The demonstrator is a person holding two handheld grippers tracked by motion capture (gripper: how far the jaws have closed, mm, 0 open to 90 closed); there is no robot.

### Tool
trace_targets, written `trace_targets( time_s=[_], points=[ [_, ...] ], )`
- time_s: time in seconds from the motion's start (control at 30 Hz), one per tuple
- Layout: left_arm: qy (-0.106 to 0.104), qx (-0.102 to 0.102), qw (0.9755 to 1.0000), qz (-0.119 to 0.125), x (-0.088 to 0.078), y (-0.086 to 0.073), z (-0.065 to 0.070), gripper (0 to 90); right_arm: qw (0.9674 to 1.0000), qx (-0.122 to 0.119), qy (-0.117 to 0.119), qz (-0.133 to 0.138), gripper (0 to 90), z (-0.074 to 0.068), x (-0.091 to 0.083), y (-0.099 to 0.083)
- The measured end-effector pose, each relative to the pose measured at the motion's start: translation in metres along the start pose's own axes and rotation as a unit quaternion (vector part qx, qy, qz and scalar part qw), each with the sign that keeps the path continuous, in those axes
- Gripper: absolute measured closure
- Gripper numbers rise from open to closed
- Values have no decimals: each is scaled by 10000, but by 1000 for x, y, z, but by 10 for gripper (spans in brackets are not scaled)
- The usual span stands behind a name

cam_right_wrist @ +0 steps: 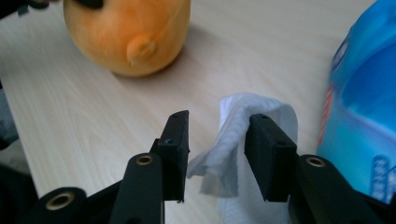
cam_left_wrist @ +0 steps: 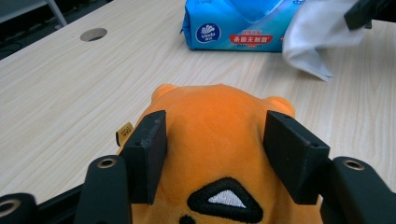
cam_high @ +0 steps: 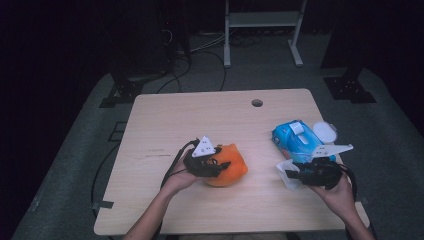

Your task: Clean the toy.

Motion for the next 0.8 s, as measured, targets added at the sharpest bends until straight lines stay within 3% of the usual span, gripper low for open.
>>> trace_targets(
  time_s=[0.13, 0.47, 0.8],
  points=[
    [-16, 10, 10000, 47, -1, -2, 1, 378, 9999, 31, 40, -132, 572, 2, 7, -10],
    [-45, 15, 9999, 149, -5, 2, 1, 313, 9993, 79, 306, 208, 552, 0, 0, -12],
    [-47, -35, 9991, 416, -21, 7, 2, 272, 9987, 150, 313, 383, 540, 1, -5, -10]
  ],
)
Point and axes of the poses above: each handheld gripper's, and its own axes: x roughly forward along the jaws, y roughly out of its top, z roughly to its right, the point moved 2 cm from there along x, roughly forward along the jaws, and after that the axes turned 12 degrees about -y, right-handed, at the moved point
